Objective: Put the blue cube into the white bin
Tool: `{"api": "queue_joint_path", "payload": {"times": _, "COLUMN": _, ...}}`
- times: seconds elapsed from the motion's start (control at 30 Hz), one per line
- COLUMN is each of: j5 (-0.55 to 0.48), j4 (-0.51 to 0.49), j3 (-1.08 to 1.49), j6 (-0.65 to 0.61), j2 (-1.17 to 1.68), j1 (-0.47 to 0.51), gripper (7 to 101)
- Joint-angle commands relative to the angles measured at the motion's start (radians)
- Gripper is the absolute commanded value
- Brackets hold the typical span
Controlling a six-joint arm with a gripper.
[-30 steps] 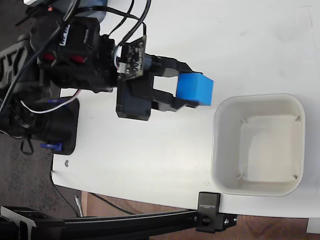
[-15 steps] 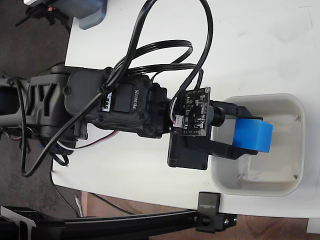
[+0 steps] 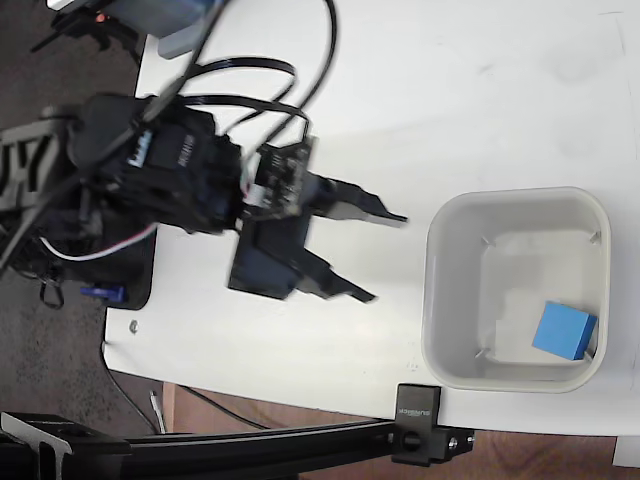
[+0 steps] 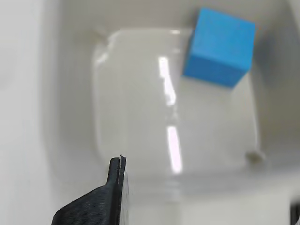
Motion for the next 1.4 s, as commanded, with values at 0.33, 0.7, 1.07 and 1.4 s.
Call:
{"api": "queue_joint_path", "payload": {"times": 0.33, "j5": 0.123, "j4": 0.031, "j3": 1.118, "j6": 0.097, "j2": 1.289, "j1": -0.215, "gripper": 100.3}}
{"api": "queue_joint_path", "payload": {"times": 0.7, "j5": 0.132, "j4": 0.025, "j3": 1.267, "j6": 0.040, "j2": 1.468, "j1": -0.259, "gripper": 100.3}}
{"api": "queue_joint_path", "payload": {"times": 1.07, "j5": -0.149, "j4": 0.021, "j3": 1.290, "j6": -0.018, "j2": 1.468, "j1": -0.029, "gripper": 100.3}}
{"api": "queue_joint_path", "payload": {"times": 1.4, "j5": -0.178, "j4": 0.020, "j3": 1.292, "j6": -0.014, "j2": 1.468, "j1": 0.012, "gripper": 100.3}}
